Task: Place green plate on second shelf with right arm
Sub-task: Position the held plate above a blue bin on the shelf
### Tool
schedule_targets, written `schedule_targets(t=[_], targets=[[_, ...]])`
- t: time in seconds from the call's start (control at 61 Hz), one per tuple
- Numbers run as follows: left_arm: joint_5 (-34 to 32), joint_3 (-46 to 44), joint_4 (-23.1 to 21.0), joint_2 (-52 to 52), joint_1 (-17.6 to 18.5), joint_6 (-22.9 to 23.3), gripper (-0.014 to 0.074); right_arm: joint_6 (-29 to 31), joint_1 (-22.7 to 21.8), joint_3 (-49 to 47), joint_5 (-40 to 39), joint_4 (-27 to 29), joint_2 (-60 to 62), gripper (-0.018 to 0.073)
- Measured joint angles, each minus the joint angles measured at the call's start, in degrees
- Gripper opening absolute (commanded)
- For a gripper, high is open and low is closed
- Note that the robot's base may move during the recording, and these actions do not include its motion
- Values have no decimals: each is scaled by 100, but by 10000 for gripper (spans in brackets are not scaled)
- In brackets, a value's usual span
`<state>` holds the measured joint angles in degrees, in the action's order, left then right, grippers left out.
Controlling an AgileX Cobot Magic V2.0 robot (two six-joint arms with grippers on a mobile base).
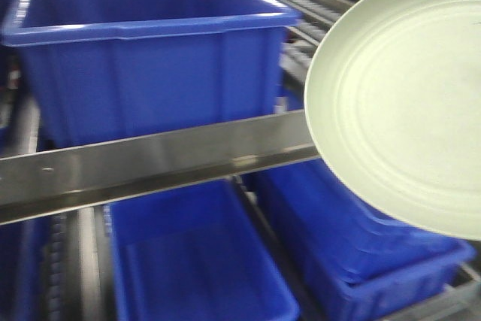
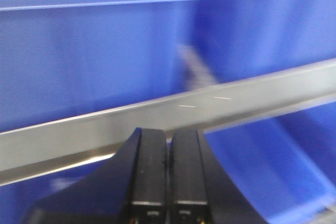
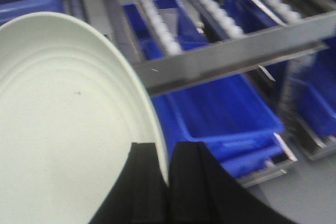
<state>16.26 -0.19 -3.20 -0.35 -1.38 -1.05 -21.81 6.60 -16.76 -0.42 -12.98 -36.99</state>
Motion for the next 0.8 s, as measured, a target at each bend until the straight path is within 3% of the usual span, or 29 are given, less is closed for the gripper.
schedule_targets(t=[0.803], targets=[[0, 0, 0, 0, 0, 0, 125, 0, 0, 0, -8, 0, -44, 57]])
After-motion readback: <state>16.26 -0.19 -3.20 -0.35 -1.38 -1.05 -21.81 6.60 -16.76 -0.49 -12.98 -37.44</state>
